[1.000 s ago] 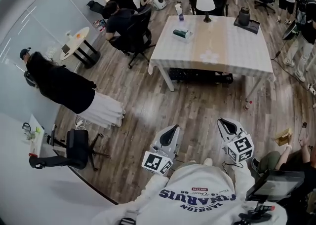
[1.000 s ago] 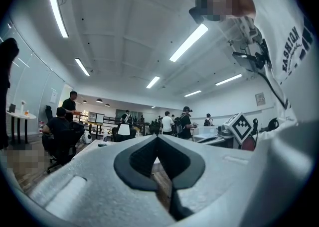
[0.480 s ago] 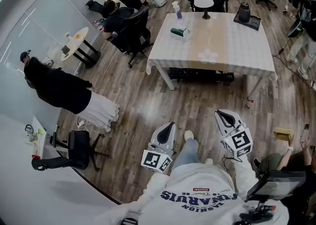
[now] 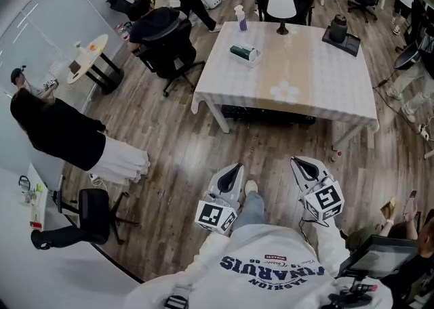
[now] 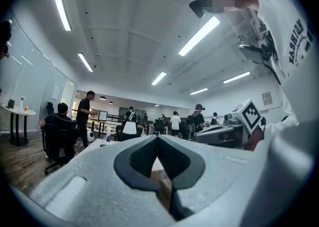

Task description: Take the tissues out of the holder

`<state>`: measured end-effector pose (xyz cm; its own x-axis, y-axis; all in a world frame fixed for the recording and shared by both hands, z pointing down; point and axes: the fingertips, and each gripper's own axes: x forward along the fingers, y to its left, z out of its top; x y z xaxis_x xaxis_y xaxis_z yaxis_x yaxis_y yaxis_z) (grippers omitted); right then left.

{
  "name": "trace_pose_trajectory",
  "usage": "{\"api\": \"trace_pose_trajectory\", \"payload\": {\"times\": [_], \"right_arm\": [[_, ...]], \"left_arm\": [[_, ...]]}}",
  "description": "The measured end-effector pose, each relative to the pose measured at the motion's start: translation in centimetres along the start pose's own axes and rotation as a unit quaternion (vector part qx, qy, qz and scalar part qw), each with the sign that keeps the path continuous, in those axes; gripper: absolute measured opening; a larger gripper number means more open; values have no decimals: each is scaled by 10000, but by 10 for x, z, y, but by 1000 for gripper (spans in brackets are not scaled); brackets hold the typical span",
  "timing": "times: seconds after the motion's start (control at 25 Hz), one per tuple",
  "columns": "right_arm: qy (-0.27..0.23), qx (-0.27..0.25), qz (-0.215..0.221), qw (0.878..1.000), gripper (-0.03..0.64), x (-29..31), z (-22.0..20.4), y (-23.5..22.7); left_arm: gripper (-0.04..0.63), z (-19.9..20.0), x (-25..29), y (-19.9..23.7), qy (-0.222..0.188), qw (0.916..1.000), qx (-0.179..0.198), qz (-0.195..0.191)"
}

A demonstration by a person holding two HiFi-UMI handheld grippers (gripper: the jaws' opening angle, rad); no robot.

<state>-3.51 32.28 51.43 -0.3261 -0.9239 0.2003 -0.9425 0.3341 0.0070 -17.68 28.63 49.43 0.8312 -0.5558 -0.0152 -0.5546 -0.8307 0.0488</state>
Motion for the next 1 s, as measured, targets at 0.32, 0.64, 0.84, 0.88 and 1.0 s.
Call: {"api": "trace_pose_trajectory", "payload": {"times": [0.32, 0.64, 0.84, 0.88, 1.0], "right_arm": [[213, 26, -240, 9995, 8, 122, 32, -40], [375, 27, -498, 9981, 8, 218, 41, -63], [490, 163, -679, 9964, 9, 234, 39, -75], [512, 180, -695, 9961, 9, 238, 39, -79], [620, 164, -730, 9953, 9, 247, 40, -83]], "left_arm": [[5, 7, 68, 112, 123, 9996, -102, -212], [5, -3, 114, 197, 107, 9984, -240, -502], [5, -7, 128, 223, 146, 9977, -359, -551], [5, -6, 132, 227, 138, 9977, -360, -561], [5, -3, 137, 236, 158, 9975, -372, -581]]}}
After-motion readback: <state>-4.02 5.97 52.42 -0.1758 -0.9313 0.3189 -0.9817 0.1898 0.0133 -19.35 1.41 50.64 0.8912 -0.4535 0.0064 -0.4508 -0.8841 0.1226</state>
